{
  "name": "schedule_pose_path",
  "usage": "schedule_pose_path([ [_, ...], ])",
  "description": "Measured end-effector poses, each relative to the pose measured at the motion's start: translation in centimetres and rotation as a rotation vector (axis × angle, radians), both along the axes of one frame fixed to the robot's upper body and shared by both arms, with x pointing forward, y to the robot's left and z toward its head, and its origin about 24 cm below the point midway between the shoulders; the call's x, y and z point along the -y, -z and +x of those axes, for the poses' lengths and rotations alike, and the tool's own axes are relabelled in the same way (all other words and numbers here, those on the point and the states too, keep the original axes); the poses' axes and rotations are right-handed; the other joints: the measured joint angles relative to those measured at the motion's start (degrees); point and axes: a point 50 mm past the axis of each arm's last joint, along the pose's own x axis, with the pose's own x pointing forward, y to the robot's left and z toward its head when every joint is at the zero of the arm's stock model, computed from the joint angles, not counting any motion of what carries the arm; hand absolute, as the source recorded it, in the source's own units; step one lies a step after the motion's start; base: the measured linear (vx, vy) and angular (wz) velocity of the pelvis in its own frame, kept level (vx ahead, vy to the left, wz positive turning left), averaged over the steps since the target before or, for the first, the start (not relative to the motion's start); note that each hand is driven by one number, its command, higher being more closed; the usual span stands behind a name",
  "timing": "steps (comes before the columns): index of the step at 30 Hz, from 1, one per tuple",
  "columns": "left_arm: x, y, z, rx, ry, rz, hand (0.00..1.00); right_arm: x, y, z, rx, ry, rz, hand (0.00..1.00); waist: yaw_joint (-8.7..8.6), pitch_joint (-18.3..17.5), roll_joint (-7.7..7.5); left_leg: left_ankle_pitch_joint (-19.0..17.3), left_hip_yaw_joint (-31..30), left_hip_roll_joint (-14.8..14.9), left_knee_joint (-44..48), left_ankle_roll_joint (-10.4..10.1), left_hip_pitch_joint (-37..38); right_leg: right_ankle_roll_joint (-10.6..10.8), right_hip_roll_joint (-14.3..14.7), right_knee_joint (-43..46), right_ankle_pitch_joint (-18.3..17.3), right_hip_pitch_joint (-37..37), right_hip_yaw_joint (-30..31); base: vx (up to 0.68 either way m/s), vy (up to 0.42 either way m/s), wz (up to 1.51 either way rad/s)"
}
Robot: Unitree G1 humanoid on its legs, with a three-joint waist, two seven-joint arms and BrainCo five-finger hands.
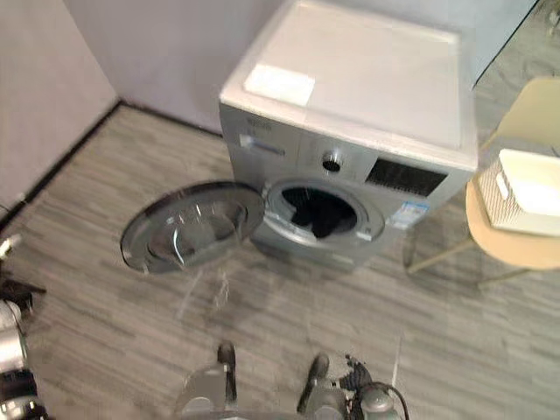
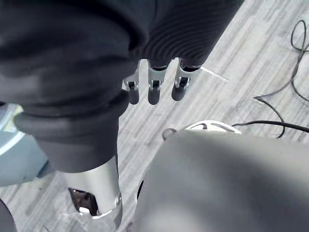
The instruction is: Pick up the laundry basket with both hands and put the clothes into the washing machine.
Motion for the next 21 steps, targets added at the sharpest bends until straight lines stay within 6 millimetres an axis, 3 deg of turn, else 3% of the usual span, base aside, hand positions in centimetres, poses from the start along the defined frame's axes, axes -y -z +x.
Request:
schedule_pose_path([
  [3,1.3,-4.1,5.2,0.165,0.157,-0.09,0.0,-1.7,-2.0,3.4,0.135,-0.049,0.031,0.0,0.02,4.9,-0.72,0.5,2.8,2.9,2.7,-0.4,-5.2,-0.8,0.6,-0.3,2.1,-3.7,-1.2,-0.12,-0.01,0.04],
  [5,2.4,-7.6,8.0,0.234,0.247,-0.084,0.0,-3.1,-3.7,5.4,0.24,-0.061,0.078,0.0,0.11,6.5,-2.24,0.5,2.4,4.3,4.7,-0.3,-9.4,-1.4,1.7,-0.8,3.4,-6.5,-1.5,-0.07,-0.034,-0.04],
  [8,3.7,-11.7,10.7,0.286,0.332,-0.085,0.0,-4.4,-5.1,6.7,0.329,-0.052,0.122,0.0,-0.22,7.9,-4.24,1.0,0.9,6.5,7.5,0.4,-16.4,-2.4,3.9,-2.9,5.4,-10.6,-2.8,-0.01,-0.069,-0.05],
  [11,4.1,-13.7,11.8,0.33,0.361,-0.128,0.0,-4.7,-5.8,7.3,0.366,-0.051,0.129,0.0,-0.33,11.0,-5.33,1.0,0.6,8.5,10.1,0.5,-20.5,-2.7,5.5,-3.5,5.9,-13.1,-3.3,0.05,-0.071,-0.11],
  [15,2.5,-17.4,10.2,0.429,0.348,-0.075,0.0,-5.0,-6.7,7.9,0.421,-0.018,0.159,0.0,-0.09,12.3,-6.02,1.1,-0.1,11.0,11.5,0.4,-24.9,-2.7,7.9,-3.6,5.9,-16.4,-3.5,0.06,-0.08,-0.14],
  [17,2.0,-18.0,9.8,0.474,0.356,-0.104,0.0,-4.9,-6.9,8.0,0.435,-0.015,0.159,0.0,-0.14,12.4,-6.11,1.0,-0.4,11.5,11.6,0.4,-25.4,-2.7,8.5,-4.2,5.9,-16.5,-3.7,0.06,-0.045,-0.04],
  [21,1.7,-17.3,9.8,0.472,0.362,-0.134,0.0,-4.9,-6.9,7.9,0.43,-0.024,0.165,0.0,-0.17,12.5,-6.15,0.8,-0.4,12.0,11.6,0.1,-25.5,-2.7,9.0,-4.5,5.9,-16.6,-3.4,0.06,-0.012,-0.05],
])
